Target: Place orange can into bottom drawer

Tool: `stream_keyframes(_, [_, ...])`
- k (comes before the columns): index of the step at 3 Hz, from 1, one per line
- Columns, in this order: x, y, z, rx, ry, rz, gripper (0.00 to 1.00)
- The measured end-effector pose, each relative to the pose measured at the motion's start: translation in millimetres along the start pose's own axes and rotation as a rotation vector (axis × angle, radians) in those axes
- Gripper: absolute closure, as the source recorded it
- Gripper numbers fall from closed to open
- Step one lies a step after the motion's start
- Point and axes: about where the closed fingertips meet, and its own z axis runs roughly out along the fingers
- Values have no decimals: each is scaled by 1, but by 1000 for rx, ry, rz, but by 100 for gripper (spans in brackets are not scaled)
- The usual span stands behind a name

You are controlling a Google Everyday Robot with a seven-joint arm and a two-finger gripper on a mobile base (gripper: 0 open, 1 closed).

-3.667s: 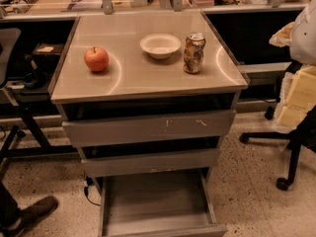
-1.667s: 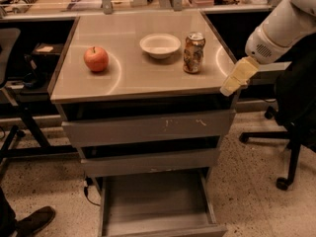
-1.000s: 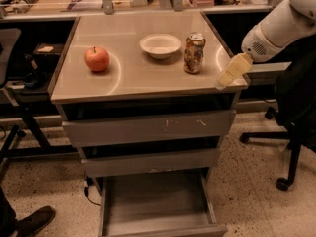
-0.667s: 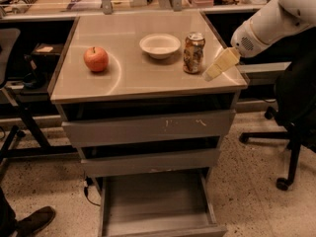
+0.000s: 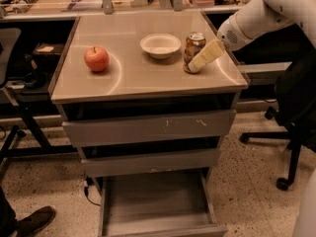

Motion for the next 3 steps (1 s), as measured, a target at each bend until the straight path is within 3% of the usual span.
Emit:
stream_keyframes(2, [-31,13,40,-48,-18,-15,0])
stream_keyframes(3, [-31,13,40,-48,-18,-15,19])
